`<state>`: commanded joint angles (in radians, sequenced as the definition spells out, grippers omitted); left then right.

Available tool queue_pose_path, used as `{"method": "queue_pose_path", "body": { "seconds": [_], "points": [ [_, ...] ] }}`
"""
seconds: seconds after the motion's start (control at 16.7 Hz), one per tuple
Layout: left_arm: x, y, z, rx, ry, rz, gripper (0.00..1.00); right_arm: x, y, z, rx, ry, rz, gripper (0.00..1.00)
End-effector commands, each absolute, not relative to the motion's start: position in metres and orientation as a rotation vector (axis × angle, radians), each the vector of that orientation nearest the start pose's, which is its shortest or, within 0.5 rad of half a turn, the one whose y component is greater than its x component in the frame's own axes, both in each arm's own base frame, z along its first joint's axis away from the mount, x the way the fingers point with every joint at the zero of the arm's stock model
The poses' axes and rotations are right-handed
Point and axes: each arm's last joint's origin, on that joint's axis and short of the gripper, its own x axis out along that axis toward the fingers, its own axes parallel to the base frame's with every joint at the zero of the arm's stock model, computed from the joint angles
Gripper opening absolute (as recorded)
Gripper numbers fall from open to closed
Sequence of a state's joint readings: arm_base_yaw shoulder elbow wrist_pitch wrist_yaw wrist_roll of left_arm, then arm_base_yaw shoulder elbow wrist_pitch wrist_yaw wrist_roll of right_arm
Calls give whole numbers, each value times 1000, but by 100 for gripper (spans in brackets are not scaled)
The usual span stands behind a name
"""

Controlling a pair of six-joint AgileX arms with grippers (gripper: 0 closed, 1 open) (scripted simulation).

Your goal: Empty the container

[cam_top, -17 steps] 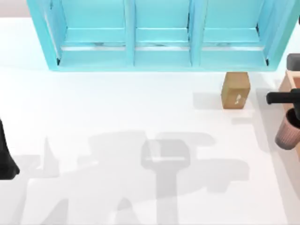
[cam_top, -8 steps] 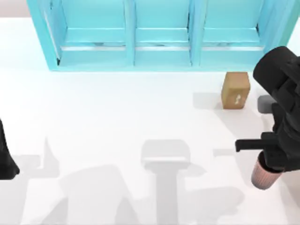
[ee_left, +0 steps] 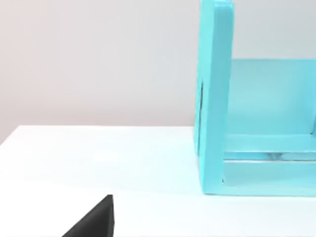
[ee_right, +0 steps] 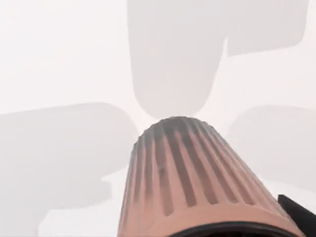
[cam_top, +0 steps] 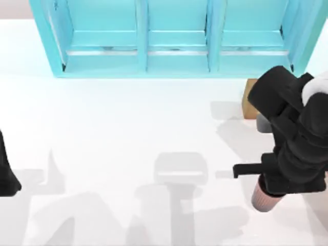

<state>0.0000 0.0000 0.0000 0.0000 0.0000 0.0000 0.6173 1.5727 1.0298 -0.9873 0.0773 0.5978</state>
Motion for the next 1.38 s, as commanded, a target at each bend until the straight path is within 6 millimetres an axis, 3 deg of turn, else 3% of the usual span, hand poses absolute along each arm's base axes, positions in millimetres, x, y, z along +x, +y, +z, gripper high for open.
{"method": "queue_pose_path", "body": {
  "seconds": [0.18,0.54,0.84,1.38],
  "points": [
    [106,-1,160,0,0,0,100,217,163,192,-37,1456,7,0],
    [106,-1,160,0,0,0,100,234,128,158,-32,1539,-79,0],
    [106,-1,160,0,0,0,100,237,126,156,-25,1545,-80,0],
    [106,-1,160,0,0,0,100,237,126,156,-25,1545,-80,68]
  ]
}}
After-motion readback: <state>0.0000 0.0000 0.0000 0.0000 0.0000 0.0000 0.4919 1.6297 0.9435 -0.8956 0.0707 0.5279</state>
